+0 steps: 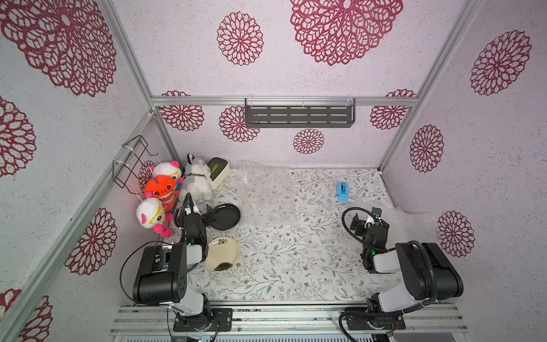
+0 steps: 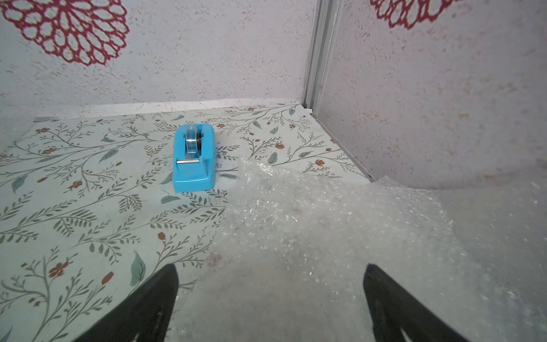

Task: Wrap dinner plates in bubble wrap
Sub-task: Move the bubble wrap to the center of the board.

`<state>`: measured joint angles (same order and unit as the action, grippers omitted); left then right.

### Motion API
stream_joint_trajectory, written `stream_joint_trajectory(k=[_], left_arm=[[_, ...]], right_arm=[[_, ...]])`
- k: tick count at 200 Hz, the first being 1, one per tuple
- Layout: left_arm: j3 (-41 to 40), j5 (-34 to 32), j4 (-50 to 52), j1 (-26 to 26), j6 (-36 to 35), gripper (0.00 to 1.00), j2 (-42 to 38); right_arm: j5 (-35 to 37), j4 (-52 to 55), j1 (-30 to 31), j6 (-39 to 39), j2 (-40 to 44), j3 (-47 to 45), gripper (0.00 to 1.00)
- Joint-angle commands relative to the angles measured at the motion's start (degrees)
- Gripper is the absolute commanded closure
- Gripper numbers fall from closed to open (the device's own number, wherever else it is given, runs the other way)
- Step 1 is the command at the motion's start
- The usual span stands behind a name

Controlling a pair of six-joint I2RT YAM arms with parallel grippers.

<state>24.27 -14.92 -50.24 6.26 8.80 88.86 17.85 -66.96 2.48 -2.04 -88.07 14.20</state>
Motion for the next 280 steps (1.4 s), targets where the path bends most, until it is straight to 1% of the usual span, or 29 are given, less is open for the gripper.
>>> stream_joint_trajectory(k=[1, 170, 182, 196, 203, 215, 225, 232, 239, 251, 259, 268, 280], left_arm=[[-0.5, -0.3, -0.5, 0.3, -0.4, 0.02, 0.0], [-0.3, -0.1, -0.4, 0.2, -0.5, 0.02, -0.6], [1.4, 0.8, 5.4, 0.2, -0.8, 0.02, -3.6], [7.6, -0.2, 19.1, 0.1, 0.1, 0.02, -7.7], [11.0, -1.6, 25.8, 0.0, 1.6, 0.02, -9.5], [16.6, -4.4, 35.7, -0.4, 6.0, 0.02, -11.9], [21.3, -8.1, 44.1, -1.6, 10.9, 0.02, -13.4], [25.3, -11.2, 51.8, -3.0, 15.8, 0.02, -14.2], [28.5, -12.4, 58.3, -4.6, 19.5, 0.02, -14.7], [32.5, -14.4, 68.0, -7.6, 27.4, 0.02, -15.1], [34.8, -12.7, 74.3, -9.3, 32.2, 0.02, -15.0], [36.4, -8.6, 79.8, -10.9, 37.3, 0.02, -14.8], [37.1, -4.2, 83.7, -13.5, 40.9, 0.02, -14.4]], right_arm=[[-0.1, -1.8, 0.2, 0.1, 0.1, 0.2, 0.01], [-0.1, -2.0, 0.2, 0.1, 0.2, 0.1, 0.01], [-0.2, -1.1, 0.2, 0.1, 1.9, 0.0, 0.01], [0.2, 5.6, 0.3, 0.3, 7.3, 1.0, 0.01], [1.6, 10.9, 0.3, -0.6, 10.7, 2.7, 0.01], [4.3, 26.1, 0.3, -5.8, 16.7, 7.2, 0.01], [3.8, 37.9, 0.3, -9.7, 20.3, 11.7, 0.01], [1.6, 43.8, 0.3, -12.7, 22.1, 13.9, 0.01], [-0.7, 49.6, 0.3, -17.1, 23.5, 16.0, 0.01], [-8.3, 59.1, 0.3, -25.3, 25.0, 19.3, 0.01], [-15.7, 63.0, 0.3, -29.9, 24.8, 21.1, 0.01], [-24.3, 66.0, 0.6, -34.4, 23.6, 22.8, 0.01], [-28.6, 70.3, 1.5, -39.1, 21.7, 24.5, 0.01]])
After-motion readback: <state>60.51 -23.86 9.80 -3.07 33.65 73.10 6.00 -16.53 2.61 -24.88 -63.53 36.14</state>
